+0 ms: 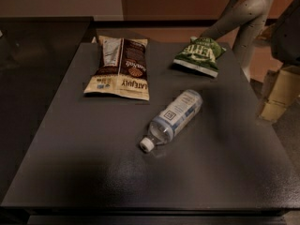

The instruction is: Place blue plastic bottle upright

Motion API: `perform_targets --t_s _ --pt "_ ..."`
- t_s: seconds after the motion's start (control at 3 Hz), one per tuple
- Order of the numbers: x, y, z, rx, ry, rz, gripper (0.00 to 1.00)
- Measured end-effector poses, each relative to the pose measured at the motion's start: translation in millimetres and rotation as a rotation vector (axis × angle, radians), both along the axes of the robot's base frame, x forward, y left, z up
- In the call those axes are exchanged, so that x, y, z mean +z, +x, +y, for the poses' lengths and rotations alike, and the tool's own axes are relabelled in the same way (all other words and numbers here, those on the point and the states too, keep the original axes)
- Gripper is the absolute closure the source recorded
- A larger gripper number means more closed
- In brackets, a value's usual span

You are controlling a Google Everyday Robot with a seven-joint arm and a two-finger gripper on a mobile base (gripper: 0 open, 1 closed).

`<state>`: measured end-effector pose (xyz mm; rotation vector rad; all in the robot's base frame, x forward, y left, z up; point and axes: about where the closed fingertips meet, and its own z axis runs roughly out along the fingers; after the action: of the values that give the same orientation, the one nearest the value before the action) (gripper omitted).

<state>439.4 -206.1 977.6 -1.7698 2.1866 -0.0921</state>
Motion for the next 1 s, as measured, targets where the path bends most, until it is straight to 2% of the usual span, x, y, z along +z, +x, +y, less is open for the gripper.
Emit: perform_targets --t_s 0.33,1.0 --pt "-5.6 5.8 22.8 0.088 0.003 0.003 0.00" --pt "-25.4 11.6 80.5 0.337 -0.007 0.007 0.00"
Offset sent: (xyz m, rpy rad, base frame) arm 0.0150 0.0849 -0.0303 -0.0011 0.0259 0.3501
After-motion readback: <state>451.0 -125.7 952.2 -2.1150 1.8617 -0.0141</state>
